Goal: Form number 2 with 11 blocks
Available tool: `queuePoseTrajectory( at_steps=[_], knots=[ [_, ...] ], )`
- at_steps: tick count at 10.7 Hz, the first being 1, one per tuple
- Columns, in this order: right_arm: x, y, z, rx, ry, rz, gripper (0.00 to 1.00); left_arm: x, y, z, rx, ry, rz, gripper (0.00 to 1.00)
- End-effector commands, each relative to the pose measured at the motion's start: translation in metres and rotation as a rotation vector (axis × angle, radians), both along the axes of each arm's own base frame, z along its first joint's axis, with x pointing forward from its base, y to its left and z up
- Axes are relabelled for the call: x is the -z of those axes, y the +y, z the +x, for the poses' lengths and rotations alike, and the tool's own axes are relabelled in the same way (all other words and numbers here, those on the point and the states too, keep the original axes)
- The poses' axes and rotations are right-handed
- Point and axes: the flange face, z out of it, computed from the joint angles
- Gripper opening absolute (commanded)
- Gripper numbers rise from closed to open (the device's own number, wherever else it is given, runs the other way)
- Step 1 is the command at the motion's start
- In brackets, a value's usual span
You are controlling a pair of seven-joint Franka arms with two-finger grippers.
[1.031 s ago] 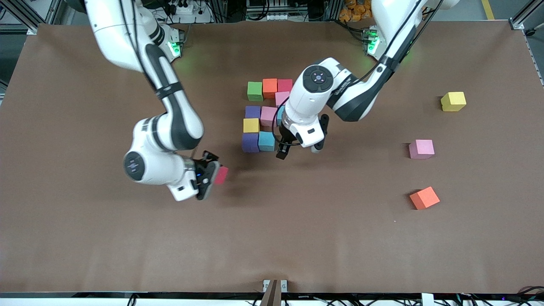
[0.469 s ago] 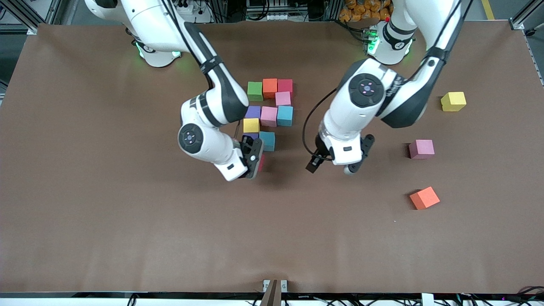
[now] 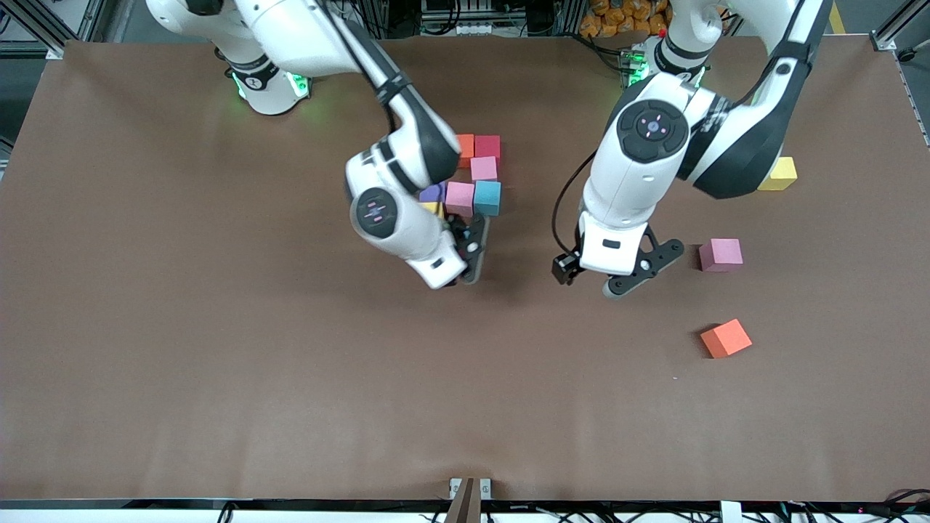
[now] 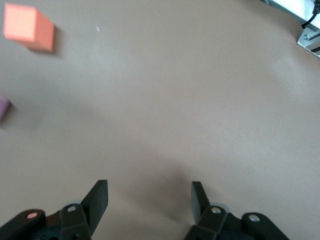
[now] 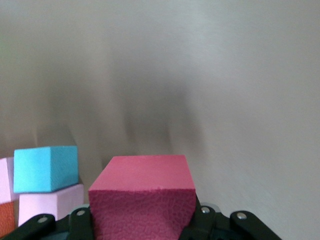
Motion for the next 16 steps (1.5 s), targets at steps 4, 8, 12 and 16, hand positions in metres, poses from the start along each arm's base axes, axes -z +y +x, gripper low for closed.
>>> queuePoseTrajectory(
  at_steps=[4, 8, 12, 16],
  knots=[
    [0.032, 0.059, -0.055, -0.120, -0.065, -0.082, 0.00, -0.049, 0.081, 0.015, 0.181, -0.027, 0.077, 0.76],
    [0.068, 0.062, -0.077, -0.119, -0.103, -0.116, 0.00, -0.064, 0.108, 0.017, 0.212, -0.018, 0.097, 0.76],
    [0.088, 0.053, -0.082, -0.117, -0.115, -0.162, 0.00, -0.074, 0.122, 0.013, 0.228, 0.001, 0.111, 0.76],
    [0.102, 0.054, -0.080, -0.085, -0.143, -0.155, 0.00, -0.080, 0.138, 0.011, 0.264, 0.030, 0.114, 0.76]
  ],
)
